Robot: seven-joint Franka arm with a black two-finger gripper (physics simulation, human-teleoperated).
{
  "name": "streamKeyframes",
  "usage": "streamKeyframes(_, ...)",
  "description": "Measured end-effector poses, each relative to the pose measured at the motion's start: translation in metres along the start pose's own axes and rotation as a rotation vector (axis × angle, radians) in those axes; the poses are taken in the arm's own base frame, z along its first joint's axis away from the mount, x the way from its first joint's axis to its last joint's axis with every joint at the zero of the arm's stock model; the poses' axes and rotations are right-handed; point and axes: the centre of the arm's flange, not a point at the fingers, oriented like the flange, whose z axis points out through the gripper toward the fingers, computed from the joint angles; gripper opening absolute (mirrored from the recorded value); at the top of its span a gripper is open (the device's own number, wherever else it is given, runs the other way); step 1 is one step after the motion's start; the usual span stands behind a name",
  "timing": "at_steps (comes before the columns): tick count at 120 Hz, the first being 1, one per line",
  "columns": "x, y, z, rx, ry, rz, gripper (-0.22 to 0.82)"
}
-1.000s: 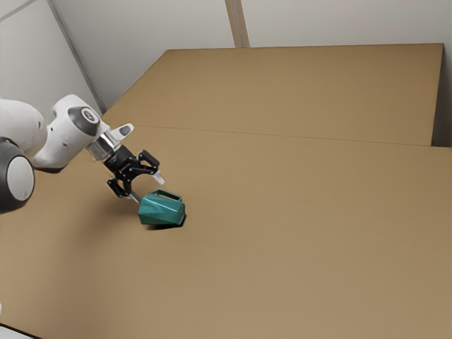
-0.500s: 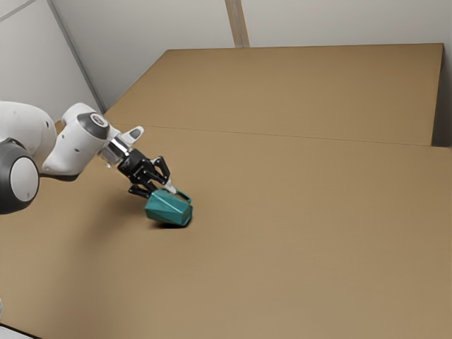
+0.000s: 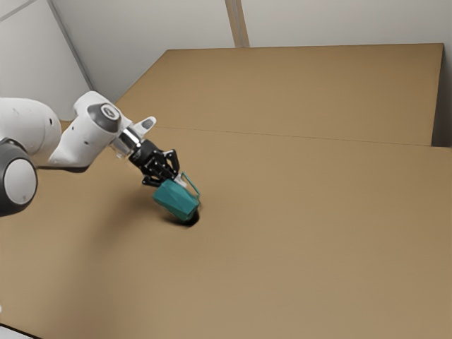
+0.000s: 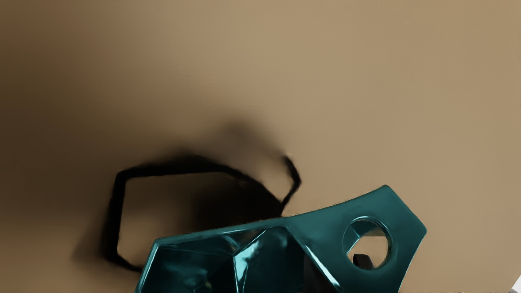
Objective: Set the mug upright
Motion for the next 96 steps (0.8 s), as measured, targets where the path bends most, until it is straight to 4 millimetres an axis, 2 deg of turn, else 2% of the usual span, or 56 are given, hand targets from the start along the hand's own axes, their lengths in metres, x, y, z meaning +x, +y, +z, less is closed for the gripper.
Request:
streamKeyframes(35, -0.037, 0.069, -0.026, 0.237, 0.070, 0.193, -0.17)
streamKeyframes(48, -0.054, 0.086, -0.032, 0.354, 0.103, 0.261, -0.17)
streamKeyframes(73, -0.094, 0.091, -0.017, 0.510, 0.153, 0.336, -0.17)
streamKeyframes(96, -0.113, 0.087, -0.003, 0.566, 0.198, 0.346, -0.17)
